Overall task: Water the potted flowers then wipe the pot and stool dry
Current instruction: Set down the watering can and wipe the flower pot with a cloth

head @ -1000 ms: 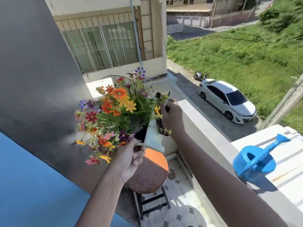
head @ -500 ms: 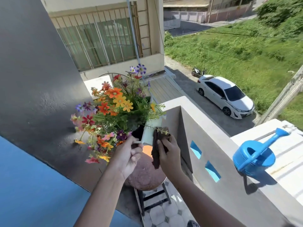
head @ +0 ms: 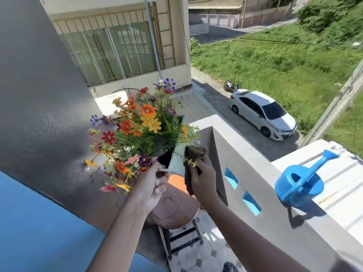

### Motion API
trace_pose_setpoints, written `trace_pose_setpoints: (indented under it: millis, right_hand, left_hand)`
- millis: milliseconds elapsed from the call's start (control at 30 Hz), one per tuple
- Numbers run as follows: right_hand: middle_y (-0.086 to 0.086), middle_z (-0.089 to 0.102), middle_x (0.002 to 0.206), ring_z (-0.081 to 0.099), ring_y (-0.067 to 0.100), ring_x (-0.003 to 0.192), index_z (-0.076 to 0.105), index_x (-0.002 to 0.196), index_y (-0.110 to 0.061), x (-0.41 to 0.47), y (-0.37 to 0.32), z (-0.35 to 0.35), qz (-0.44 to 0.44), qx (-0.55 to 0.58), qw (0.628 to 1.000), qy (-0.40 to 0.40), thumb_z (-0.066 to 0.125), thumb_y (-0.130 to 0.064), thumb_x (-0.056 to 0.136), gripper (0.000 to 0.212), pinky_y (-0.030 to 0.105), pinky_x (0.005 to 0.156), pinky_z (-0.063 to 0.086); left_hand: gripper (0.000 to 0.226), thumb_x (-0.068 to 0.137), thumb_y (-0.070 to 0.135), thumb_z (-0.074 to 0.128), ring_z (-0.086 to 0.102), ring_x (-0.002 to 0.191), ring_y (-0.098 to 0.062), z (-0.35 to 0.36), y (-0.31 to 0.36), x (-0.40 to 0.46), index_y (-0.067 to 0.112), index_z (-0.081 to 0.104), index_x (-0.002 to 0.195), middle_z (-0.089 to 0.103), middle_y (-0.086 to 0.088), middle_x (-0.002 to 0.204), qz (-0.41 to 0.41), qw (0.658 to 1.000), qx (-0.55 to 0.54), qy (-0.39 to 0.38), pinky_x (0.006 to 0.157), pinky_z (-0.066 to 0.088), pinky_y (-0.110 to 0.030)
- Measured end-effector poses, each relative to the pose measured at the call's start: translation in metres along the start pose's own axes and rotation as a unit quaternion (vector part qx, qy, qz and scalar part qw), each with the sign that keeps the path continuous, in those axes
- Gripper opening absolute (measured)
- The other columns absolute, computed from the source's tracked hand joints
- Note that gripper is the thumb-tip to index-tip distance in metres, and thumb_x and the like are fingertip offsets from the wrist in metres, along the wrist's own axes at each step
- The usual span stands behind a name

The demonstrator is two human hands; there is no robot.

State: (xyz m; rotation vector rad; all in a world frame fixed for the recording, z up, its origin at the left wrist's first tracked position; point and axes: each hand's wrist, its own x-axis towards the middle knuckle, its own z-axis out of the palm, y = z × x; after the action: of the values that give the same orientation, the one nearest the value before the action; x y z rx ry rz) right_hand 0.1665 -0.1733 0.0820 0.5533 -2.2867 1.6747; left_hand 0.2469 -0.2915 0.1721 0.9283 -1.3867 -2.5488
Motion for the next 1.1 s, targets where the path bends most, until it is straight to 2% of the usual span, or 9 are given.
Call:
trace_pose_setpoints:
  millis: [100,267,500,667,767,833,933,1033,1100]
  right_hand:
    - [0.004,0.06,0.102,0.06,0.024,0.089,0.069,0.093,-0.003,-0.007,0.01,0.007,0.062,-0.005,0.998,-0.027,0.057,-0.004,0.092,0.013,0.043,0.078,0.051]
    - [0.0,0.056,0.092,0.056,0.016,0.092,0.062,0.08,-0.014,0.005,-0.047,0.007,0.028,0.089,0.996,0.004,0.057,-0.004,0.095,0.018,0.016,0.077,0.041]
    - [0.02,0.057,0.095,0.044,0.011,0.08,0.06,0.078,0.006,0.054,-0.025,0.005,-0.005,0.027,0.999,0.036,0.052,0.006,0.087,0.012,0.017,0.067,0.033]
    - [0.003,0.041,0.06,0.026,0.005,0.053,0.038,0.053,-0.021,0.08,-0.009,-0.008,0.111,-0.015,0.994,0.006,0.041,-0.009,0.08,0.03,0.028,0.063,0.022]
    - [0.0,0.052,0.081,0.043,0.01,0.072,0.068,0.084,-0.002,0.082,-0.024,-0.011,0.064,-0.008,0.998,-0.027,0.046,0.017,0.076,0.03,0.022,0.066,0.031]
    - [0.004,0.053,0.099,0.046,0.011,0.083,0.068,0.096,-0.003,0.077,-0.036,-0.006,0.042,0.032,0.999,0.002,0.046,0.022,0.075,0.04,0.018,0.065,0.032]
    - [-0.002,0.049,0.089,0.048,-0.006,0.082,0.053,0.068,-0.026,0.044,-0.039,0.007,0.0,0.086,0.996,0.031,0.057,0.009,0.086,0.039,0.017,0.069,0.036]
    - [-0.005,0.055,0.104,0.063,0.016,0.087,0.067,0.084,-0.013,-0.005,-0.03,0.018,0.001,0.093,0.996,-0.014,0.061,-0.015,0.095,0.013,0.038,0.07,0.053]
    - [-0.003,0.057,0.107,0.062,0.018,0.091,0.07,0.089,-0.009,-0.026,-0.025,0.019,-0.011,0.094,0.995,-0.036,0.062,-0.015,0.095,0.012,0.035,0.077,0.053]
  left_hand:
    - [0.021,0.097,0.008,0.045,0.031,0.03,-0.003,-0.003,0.0,0.001,0.007,0.048,0.076,0.047,-0.007,0.064,0.004,1.0,0.022,0.007,0.025,0.022,-0.015]
    - [0.02,0.097,0.008,0.045,0.03,0.032,-0.004,0.006,-0.003,0.004,0.005,0.051,0.078,0.05,-0.004,0.058,0.025,0.999,0.035,0.024,0.029,0.02,-0.016]
    - [0.013,0.097,0.007,0.045,0.03,0.033,-0.005,-0.006,-0.006,0.0,0.004,0.051,0.086,0.049,-0.005,0.059,-0.002,0.998,0.06,-0.002,0.03,0.02,-0.017]
    - [0.019,0.096,0.007,0.045,0.029,0.032,-0.005,-0.012,-0.015,-0.001,0.006,0.048,0.078,0.05,-0.003,0.055,-0.009,0.998,0.058,-0.007,0.029,0.02,-0.017]
    - [0.022,0.096,0.007,0.045,0.029,0.032,-0.005,-0.012,-0.017,0.002,0.007,0.047,0.073,0.049,-0.005,0.057,-0.002,0.996,0.085,0.004,0.029,0.02,-0.017]
    - [0.02,0.097,0.008,0.044,0.029,0.033,-0.005,-0.012,-0.015,0.004,0.007,0.047,0.077,0.049,-0.005,0.058,-0.004,0.997,0.075,0.002,0.03,0.021,-0.017]
    - [0.019,0.097,0.008,0.042,0.03,0.032,-0.005,-0.01,-0.01,0.009,0.008,0.046,0.078,0.049,-0.007,0.061,-0.008,0.999,0.036,-0.014,0.029,0.022,-0.017]
    - [0.021,0.096,0.008,0.042,0.03,0.03,-0.004,-0.013,-0.003,0.016,0.007,0.047,0.076,0.046,-0.008,0.061,-0.009,1.0,0.017,-0.01,0.027,0.022,-0.016]
    - [0.019,0.096,0.008,0.043,0.03,0.029,-0.003,-0.017,-0.001,0.018,0.008,0.046,0.077,0.043,-0.006,0.06,-0.01,1.0,0.015,-0.001,0.026,0.021,-0.015]
